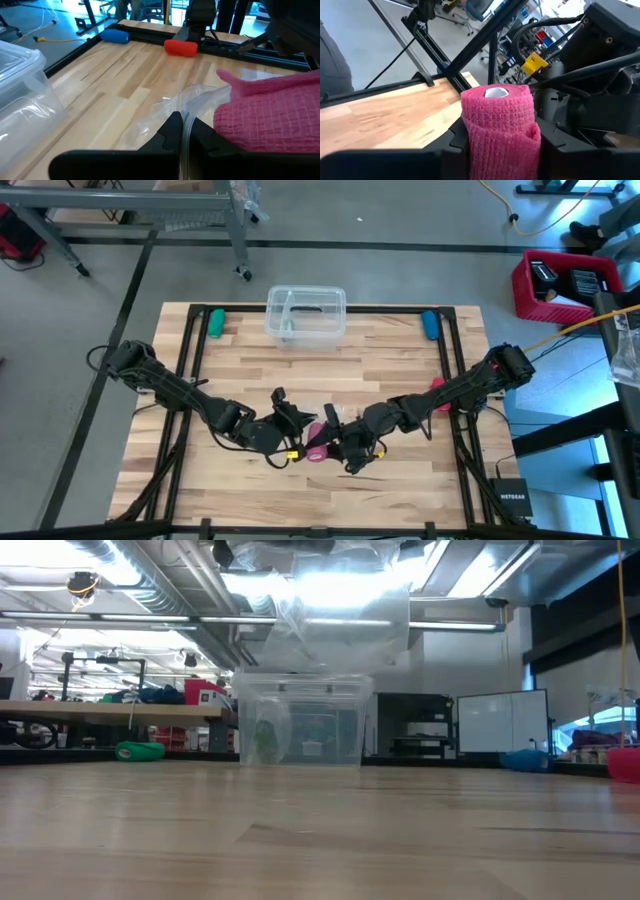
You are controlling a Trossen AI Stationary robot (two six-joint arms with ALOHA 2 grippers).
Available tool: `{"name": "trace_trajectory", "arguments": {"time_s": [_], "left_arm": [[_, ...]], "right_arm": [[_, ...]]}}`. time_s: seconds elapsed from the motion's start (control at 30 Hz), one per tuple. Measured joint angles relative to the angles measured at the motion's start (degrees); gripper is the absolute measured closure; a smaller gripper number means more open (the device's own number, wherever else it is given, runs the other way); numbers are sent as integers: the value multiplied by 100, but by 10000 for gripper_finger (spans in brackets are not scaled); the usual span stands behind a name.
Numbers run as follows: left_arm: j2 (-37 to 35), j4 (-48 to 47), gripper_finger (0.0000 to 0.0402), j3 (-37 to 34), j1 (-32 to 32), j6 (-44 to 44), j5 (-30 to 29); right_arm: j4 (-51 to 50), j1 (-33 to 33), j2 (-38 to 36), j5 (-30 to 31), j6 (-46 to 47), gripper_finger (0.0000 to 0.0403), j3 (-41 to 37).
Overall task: Roll bandage
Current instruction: Put the rolled pink bandage into the transparent zip bag
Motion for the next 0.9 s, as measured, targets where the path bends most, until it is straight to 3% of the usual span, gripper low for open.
{"name": "trace_trajectory", "arguments": {"time_s": [0.43, 0.7, 0.9], "left_arm": [[20, 85, 400, 2, 57, -13, -42], [-30, 257, 400, 17, -125, 422, 186], [-59, 211, 400, 19, -310, 624, 187]], "right_arm": [[-31, 27, 206, -514, 482, 278, 17], [-514, 29, 232, 533, 258, 278, 4], [-723, 115, 192, 2353, 324, 278, 0]]}}
